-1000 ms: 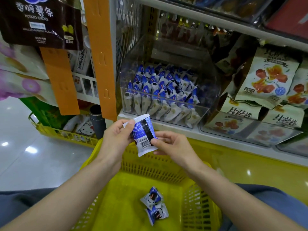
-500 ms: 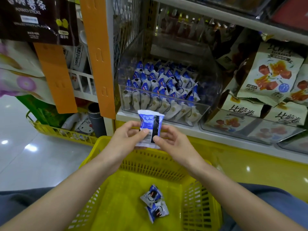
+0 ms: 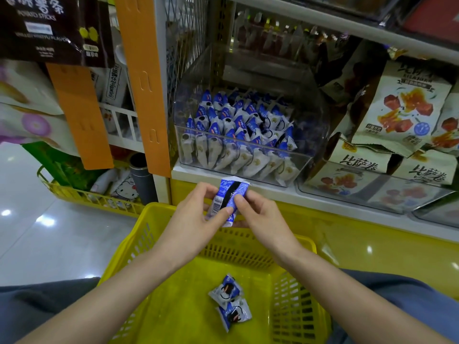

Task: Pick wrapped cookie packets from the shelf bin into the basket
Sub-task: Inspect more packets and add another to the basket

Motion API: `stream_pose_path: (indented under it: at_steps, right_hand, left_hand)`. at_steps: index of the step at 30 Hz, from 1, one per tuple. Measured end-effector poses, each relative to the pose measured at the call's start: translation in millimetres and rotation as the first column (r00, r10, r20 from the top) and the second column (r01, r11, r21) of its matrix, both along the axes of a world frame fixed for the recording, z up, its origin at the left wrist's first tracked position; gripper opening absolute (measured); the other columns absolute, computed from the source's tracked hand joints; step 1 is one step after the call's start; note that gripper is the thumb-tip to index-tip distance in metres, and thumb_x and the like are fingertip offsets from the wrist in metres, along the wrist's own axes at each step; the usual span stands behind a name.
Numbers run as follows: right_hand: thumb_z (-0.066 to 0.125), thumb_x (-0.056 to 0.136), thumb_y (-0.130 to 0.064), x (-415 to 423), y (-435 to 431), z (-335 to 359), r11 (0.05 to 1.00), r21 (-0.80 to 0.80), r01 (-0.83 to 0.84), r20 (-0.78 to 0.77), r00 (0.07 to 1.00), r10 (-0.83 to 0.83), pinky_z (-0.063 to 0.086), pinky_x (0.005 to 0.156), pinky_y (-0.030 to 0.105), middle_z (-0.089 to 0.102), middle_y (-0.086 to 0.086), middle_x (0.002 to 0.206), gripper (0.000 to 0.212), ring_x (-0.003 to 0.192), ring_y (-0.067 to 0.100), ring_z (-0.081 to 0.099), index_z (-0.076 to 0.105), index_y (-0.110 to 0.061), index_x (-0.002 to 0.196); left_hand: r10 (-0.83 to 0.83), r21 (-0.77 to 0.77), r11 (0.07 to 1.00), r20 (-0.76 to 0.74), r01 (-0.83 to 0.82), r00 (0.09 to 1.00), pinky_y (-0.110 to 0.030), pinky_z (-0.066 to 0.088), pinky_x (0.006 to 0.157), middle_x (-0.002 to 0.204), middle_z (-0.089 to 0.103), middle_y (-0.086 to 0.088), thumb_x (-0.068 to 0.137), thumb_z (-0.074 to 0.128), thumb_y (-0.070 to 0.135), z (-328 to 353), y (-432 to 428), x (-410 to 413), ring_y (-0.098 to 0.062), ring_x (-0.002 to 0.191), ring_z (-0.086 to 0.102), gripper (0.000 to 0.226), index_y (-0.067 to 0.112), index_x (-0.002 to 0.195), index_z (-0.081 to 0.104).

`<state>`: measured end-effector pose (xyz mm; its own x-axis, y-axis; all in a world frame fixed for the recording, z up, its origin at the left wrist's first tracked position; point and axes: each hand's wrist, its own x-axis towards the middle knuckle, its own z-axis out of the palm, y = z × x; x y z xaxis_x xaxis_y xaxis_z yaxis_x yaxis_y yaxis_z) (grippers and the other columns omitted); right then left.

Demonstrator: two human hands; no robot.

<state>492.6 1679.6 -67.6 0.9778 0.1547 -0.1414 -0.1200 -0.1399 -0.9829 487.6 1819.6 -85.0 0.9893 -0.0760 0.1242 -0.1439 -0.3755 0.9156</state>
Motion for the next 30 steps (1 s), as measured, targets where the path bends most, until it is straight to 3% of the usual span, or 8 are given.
stream_pose_path:
  at_steps: [2, 4, 8, 12, 15, 20, 25, 30]
  right_hand:
    - [0.047, 0.095, -0.014, 0, 0, 0, 1.000, -0.007, -0.011, 0.002, 1.000, 0.011, 0.056, 0.075, 0.028, 0.068, 0.005, 0.101, 0.017, 0.084, 0.009, 0.064, 0.060, -0.016, 0.106]
    - [0.049, 0.095, -0.016, -1, 0, -1, 1.000, 0.008, -0.014, -0.021, 1.000, 0.014, 0.056, 0.073, 0.026, 0.068, -0.001, 0.097, 0.014, 0.083, 0.007, 0.065, 0.057, -0.021, 0.106]
    - [0.050, 0.094, -0.014, -2, 1, -3, 0.999, 0.043, -0.007, -0.045, 0.999, 0.009, 0.058, 0.068, 0.025, 0.066, 0.008, 0.103, 0.022, 0.083, 0.012, 0.066, 0.051, -0.011, 0.116]
    - [0.052, 0.092, -0.014, -4, 3, -4, 0.998, 0.053, -0.028, -0.020, 0.999, 0.029, 0.058, 0.069, 0.027, 0.064, 0.009, 0.109, 0.023, 0.085, 0.011, 0.065, 0.051, -0.012, 0.116]
    - [0.053, 0.092, -0.014, -6, 4, -6, 0.998, 0.015, -0.060, 0.005, 0.998, 0.060, 0.058, 0.072, 0.029, 0.063, 0.009, 0.109, 0.021, 0.086, 0.012, 0.065, 0.051, -0.015, 0.113]
    - [0.053, 0.092, -0.015, -5, 7, -8, 0.998, 0.005, -0.069, 0.060, 0.996, 0.069, 0.052, 0.062, 0.018, 0.065, 0.001, 0.102, 0.015, 0.077, 0.005, 0.065, 0.052, -0.023, 0.105]
    - [0.053, 0.092, -0.015, 0, 5, -10, 0.999, 0.033, -0.021, 0.062, 0.998, 0.019, 0.057, 0.071, 0.026, 0.065, 0.002, 0.105, 0.017, 0.082, 0.006, 0.066, 0.054, -0.019, 0.109]
    - [0.052, 0.093, -0.012, 2, 3, -11, 0.995, 0.100, 0.022, 0.033, 0.999, -0.025, 0.056, 0.066, 0.023, 0.065, 0.009, 0.101, 0.014, 0.074, 0.003, 0.066, 0.054, -0.016, 0.105]
  left_hand:
    - [-0.036, -0.024, 0.999, -0.014, 0.036, 0.999, -0.027, 0.055, 0.074, 0.102, 0.061, 0.011, 0.086, 0.061, 0.025, 1, 0, -1, -0.003, 0.082, 0.063, 0.016, 0.033, 0.095, 0.050]
    - [-0.071, -0.003, 0.997, -0.003, 0.071, 0.997, -0.017, 0.052, 0.071, 0.100, 0.063, 0.010, 0.091, 0.054, 0.022, 0, -1, -2, 0.002, 0.080, 0.064, 0.013, 0.033, 0.095, 0.049]
    - [-0.068, 0.135, 0.989, 0.048, 0.061, 0.997, -0.006, 0.042, 0.063, 0.094, 0.063, 0.007, 0.096, 0.043, 0.019, -2, 1, -2, 0.010, 0.079, 0.058, 0.011, 0.027, 0.102, 0.048]
    - [-0.049, 0.338, 0.941, 0.095, 0.014, 0.994, -0.036, 0.050, 0.071, 0.098, 0.066, -0.002, 0.097, 0.038, 0.027, -1, 2, -6, -0.016, 0.084, 0.062, 0.025, 0.022, 0.121, 0.041]
    - [-0.034, 0.450, 0.891, 0.188, -0.055, 0.982, -0.042, 0.048, 0.062, 0.085, 0.064, -0.005, 0.096, 0.036, 0.030, 1, 4, -5, -0.025, 0.076, 0.061, 0.023, 0.018, 0.115, 0.045]
    - [0.024, 0.344, 0.934, 0.202, -0.094, 0.979, -0.018, 0.032, 0.045, 0.055, 0.044, 0.007, 0.095, 0.042, 0.017, 4, 9, 3, -0.007, 0.048, 0.046, 0.014, 0.014, 0.084, 0.051]
    - [0.042, 0.161, 0.986, 0.066, -0.053, 0.997, -0.008, 0.042, 0.057, 0.070, 0.060, 0.011, 0.095, 0.046, 0.017, 4, 7, 7, 0.009, 0.065, 0.056, 0.013, 0.021, 0.093, 0.059]
    - [-0.054, 0.082, 0.995, -0.034, 0.057, 0.998, -0.034, 0.054, 0.081, 0.098, 0.065, 0.008, 0.093, 0.049, 0.011, -2, 1, 2, -0.007, 0.090, 0.064, 0.025, 0.020, 0.116, 0.051]
